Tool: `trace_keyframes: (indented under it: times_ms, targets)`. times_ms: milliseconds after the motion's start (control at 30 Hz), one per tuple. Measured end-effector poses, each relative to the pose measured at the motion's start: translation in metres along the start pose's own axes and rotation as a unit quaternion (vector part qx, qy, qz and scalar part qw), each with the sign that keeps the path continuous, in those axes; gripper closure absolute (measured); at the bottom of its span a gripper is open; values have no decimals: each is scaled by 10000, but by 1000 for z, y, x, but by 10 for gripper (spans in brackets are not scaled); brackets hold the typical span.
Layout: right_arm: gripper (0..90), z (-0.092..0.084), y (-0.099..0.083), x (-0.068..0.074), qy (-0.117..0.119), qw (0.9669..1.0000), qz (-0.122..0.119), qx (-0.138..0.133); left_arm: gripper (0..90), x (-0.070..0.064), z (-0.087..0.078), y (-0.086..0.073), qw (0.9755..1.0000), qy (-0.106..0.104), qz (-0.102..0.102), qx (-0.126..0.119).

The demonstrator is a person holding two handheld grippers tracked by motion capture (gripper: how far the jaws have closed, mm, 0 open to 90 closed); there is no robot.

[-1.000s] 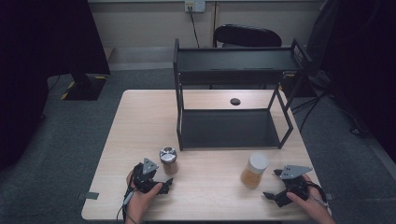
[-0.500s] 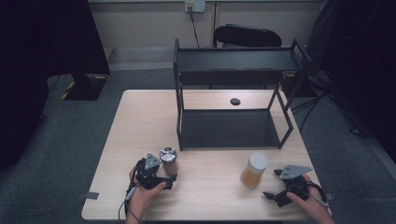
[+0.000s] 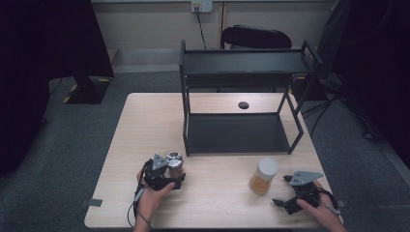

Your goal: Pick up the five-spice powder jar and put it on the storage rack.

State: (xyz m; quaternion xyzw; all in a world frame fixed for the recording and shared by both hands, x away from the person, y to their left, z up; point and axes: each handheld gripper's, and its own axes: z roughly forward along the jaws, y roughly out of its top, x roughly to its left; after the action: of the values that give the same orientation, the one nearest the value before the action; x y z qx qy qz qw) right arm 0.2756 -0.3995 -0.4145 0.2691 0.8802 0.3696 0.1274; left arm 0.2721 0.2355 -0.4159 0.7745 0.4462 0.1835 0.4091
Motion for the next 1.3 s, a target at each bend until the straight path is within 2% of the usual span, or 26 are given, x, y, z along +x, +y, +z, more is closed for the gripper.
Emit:
trace_keyframes:
  times_ms: [200,400,467,733,1000,1300]
  targets:
    - [0,0,0,0,0,10000,2,0,156,2,4,0,9999,-27,-73,-111]
    - [0,0,0,0,0,10000,1,0,263,2,4,-1,9998,-105,41,-188]
    - [0,0,0,0,0,10000,3,1,291,0,4,0,9997,-76,169,-184]
    - [0,0,0,0,0,10000,1,0,307,-5,3,4,9995,33,298,-138]
    - [0,0,0,0,0,10000,2,0,309,-8,3,11,9996,-97,254,-53]
    - [0,0,0,0,-1,10000,1,0,309,-14,3,24,9991,-271,331,-47]
